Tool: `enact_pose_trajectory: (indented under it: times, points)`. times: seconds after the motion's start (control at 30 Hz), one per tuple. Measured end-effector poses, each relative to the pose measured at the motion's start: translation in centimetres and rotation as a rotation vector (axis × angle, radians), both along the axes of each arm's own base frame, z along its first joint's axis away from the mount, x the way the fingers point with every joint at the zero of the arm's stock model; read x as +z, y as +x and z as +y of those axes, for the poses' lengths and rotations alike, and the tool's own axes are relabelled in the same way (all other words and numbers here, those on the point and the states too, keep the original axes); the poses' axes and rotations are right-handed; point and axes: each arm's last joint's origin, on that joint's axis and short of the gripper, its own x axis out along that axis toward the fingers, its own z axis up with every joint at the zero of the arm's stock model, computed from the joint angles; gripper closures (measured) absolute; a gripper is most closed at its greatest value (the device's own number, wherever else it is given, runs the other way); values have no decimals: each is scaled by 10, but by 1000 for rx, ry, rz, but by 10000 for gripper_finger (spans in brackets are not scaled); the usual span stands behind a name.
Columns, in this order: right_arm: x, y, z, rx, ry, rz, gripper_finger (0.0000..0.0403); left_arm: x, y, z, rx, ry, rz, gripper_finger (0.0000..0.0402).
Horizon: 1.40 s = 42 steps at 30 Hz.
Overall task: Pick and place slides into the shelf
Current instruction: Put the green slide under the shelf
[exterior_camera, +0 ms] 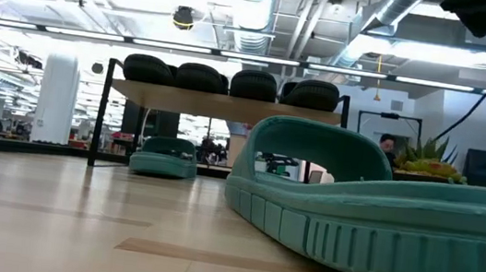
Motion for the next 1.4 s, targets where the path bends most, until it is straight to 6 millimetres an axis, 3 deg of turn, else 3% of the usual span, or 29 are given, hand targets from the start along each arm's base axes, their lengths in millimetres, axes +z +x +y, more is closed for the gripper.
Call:
enact_pose_trajectory:
  times: [0.4, 0.6, 0.9, 1.2, 1.4]
  points:
    - [-23, 49, 44, -78, 30, 79, 339, 33, -56, 14, -45, 56, -93, 388]
    - [-35, 75, 68, -99, 13, 118, 339, 48, -72, 17, -24, 52, -228, 388]
    - [-62, 89, 82, -129, -99, 256, 336, 49, -69, 5, 98, 46, -387, 388]
    - [-48, 82, 84, -115, -119, 191, 286, 37, -51, -19, 137, 36, -431, 388]
    - [-47, 83, 81, -121, -127, 198, 245, 36, -48, -22, 182, 48, -479, 388]
